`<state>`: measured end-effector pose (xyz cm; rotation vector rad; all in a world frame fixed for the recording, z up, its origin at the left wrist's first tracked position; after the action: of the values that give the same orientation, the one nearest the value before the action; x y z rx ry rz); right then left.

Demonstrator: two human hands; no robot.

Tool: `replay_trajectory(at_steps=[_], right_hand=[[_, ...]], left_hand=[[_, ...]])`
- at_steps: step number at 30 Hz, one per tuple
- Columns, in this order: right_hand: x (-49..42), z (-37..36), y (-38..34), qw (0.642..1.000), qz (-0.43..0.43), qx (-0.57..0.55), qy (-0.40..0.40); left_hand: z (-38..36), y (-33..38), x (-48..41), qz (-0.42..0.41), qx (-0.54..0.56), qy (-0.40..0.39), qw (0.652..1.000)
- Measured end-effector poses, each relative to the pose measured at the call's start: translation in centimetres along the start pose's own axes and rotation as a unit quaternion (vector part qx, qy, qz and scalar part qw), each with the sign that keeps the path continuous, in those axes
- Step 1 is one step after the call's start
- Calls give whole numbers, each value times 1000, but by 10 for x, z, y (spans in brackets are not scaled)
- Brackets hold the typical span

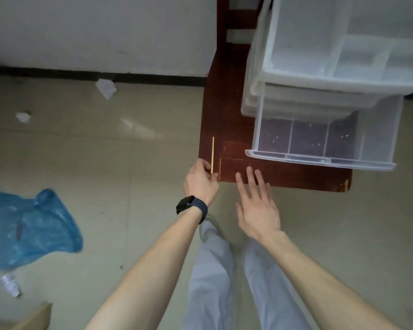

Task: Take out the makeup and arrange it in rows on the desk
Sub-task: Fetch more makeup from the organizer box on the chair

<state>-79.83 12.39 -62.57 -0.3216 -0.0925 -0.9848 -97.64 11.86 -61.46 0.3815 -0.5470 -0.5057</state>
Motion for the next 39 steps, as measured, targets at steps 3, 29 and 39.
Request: replay_trajectory(at_steps=[3,29,39], right_hand=[[0,-1,4,1000,11,0,-11],[-18,208,41,295,-604,-734,93],[-39,232,60,264,-590,-759,73]], left_hand=[[-1,-1,4,-12,1,17,1000],[107,231,16,-484,-265,-7,834],[99,241,15,-431,-252,-58,864]])
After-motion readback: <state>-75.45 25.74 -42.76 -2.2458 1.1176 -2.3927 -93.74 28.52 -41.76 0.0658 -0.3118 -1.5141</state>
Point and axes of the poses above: each hand's wrist, its own x-axis away from the middle knuckle, its own z-axis out of the back of the hand, y = z × x, the point moved 2 cm from there along -x, towards the middle knuckle, and after that the axes turned 14 degrees about y, right-handed, at the moved point
